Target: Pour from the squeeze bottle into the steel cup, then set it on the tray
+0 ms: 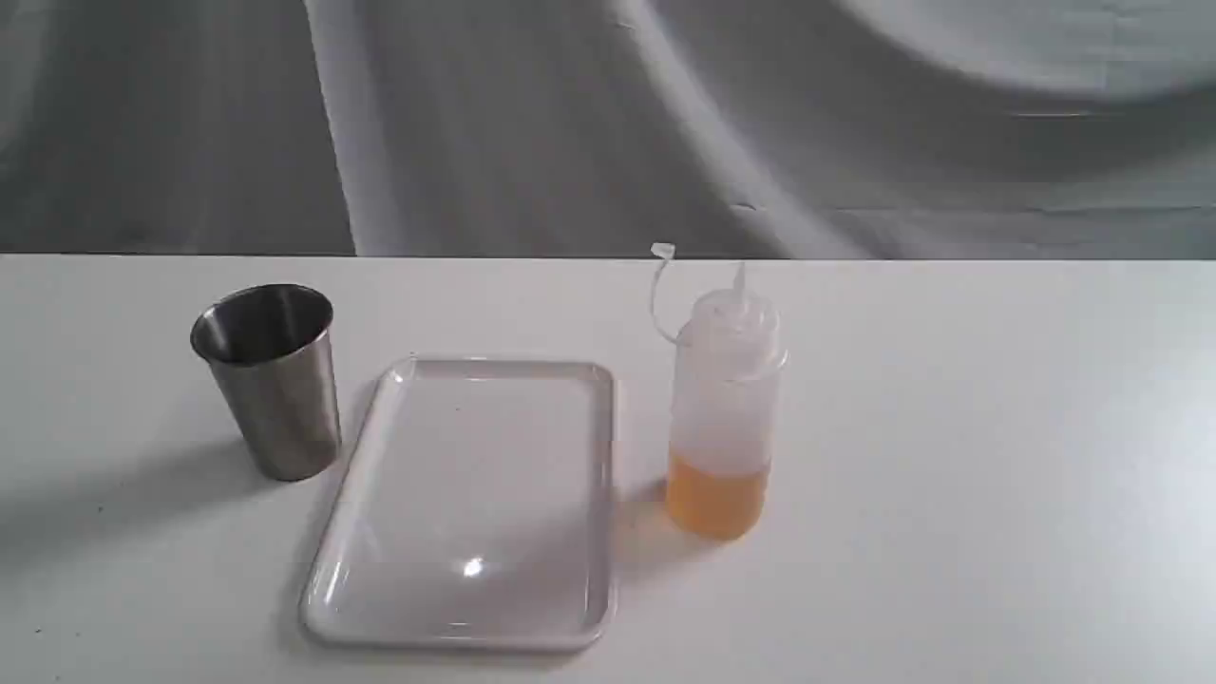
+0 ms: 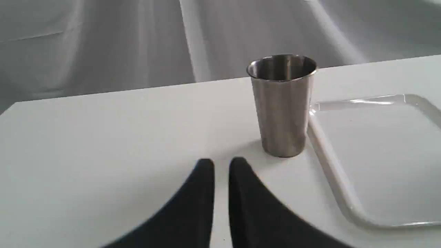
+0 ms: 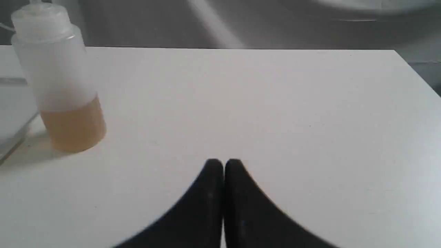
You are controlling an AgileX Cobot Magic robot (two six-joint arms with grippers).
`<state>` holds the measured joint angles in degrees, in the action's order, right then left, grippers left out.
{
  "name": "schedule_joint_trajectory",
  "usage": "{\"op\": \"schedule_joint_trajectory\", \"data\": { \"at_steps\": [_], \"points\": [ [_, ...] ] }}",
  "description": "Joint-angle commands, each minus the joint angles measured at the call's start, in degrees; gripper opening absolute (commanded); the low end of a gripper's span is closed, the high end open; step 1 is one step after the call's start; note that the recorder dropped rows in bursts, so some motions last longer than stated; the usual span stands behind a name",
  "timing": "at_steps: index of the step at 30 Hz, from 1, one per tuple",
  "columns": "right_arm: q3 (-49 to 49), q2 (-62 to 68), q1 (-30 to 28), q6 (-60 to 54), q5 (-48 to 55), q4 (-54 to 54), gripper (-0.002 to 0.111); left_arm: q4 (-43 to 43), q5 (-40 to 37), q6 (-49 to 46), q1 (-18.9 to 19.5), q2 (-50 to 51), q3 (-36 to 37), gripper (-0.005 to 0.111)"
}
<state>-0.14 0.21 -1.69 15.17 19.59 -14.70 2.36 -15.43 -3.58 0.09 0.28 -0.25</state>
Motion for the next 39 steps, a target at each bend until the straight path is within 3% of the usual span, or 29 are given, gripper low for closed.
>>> {"op": "schedule_joint_trajectory", "data": {
  "at_steps": [1,13,20,34,39],
  "points": [
    [0.1,-0.2,-0.5,0.0,-0.1,0.3,0.0,0.1,0.4,0.1,-0.1,-0.3,0.3,0.008],
    [0.1,-0.2,-0.5,0.0,-0.1,0.3,0.0,0.1,0.4,0.1,-0.1,-0.3,0.3,0.008],
    [0.1,-0.2,-0.5,0.0,1.0,6.9,0.0,0.1,0.4,0.1,-0.1,-0.3,0.3,0.008],
    [-20.9,-0.2,-0.5,0.0,11.9,11.5,0.0,0.1,0.4,0.1,-0.1,-0.3,0.3,0.008],
    [-25.7,6.2,-0.5,0.0,12.0,12.5,0.0,0.1,0.4,0.1,-0.1,-0.3,0.3,0.008]
  ]
}}
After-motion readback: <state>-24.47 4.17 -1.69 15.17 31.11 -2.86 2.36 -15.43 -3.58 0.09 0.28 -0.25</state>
